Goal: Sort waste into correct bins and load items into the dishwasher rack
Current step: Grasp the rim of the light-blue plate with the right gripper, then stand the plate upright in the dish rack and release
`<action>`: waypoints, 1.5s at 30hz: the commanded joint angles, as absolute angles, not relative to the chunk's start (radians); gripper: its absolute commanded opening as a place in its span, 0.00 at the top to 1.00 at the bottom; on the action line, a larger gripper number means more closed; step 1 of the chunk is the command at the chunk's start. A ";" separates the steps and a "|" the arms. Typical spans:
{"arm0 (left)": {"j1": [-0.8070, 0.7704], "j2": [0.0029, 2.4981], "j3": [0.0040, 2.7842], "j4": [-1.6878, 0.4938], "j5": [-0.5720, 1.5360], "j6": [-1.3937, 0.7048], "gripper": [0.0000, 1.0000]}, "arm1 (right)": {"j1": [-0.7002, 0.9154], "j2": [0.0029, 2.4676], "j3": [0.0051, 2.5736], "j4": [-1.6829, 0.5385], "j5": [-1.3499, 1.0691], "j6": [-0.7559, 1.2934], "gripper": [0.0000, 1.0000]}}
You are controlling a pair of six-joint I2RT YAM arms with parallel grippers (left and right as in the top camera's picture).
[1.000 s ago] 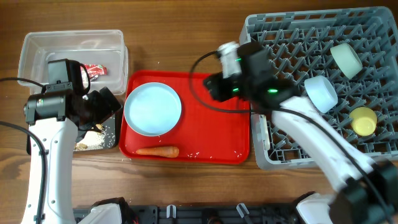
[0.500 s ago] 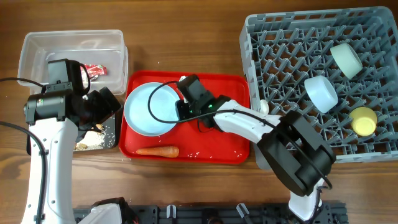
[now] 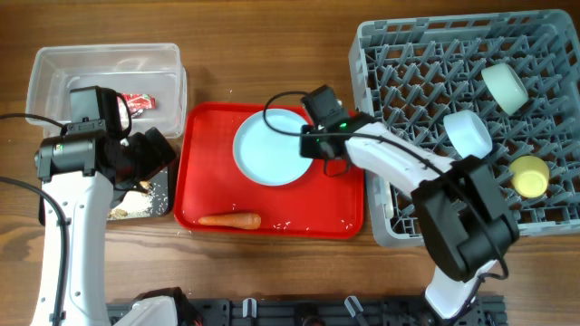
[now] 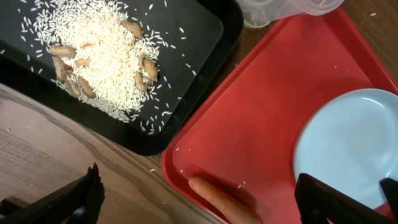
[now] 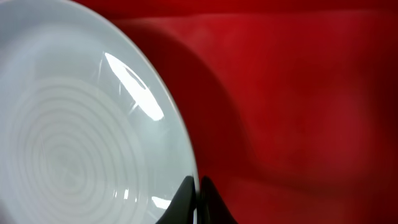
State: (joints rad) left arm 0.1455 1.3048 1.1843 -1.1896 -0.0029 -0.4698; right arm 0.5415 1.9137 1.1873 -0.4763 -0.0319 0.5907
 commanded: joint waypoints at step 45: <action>0.150 1.294 1.188 -1.194 0.020 -0.480 0.00 | 0.260 1.319 1.185 -0.540 0.460 0.011 0.10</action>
State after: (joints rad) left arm 0.1455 1.3048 1.1843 -1.1858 0.0021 -0.4698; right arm 0.2611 1.4208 1.1847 -0.4839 0.6701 -0.0265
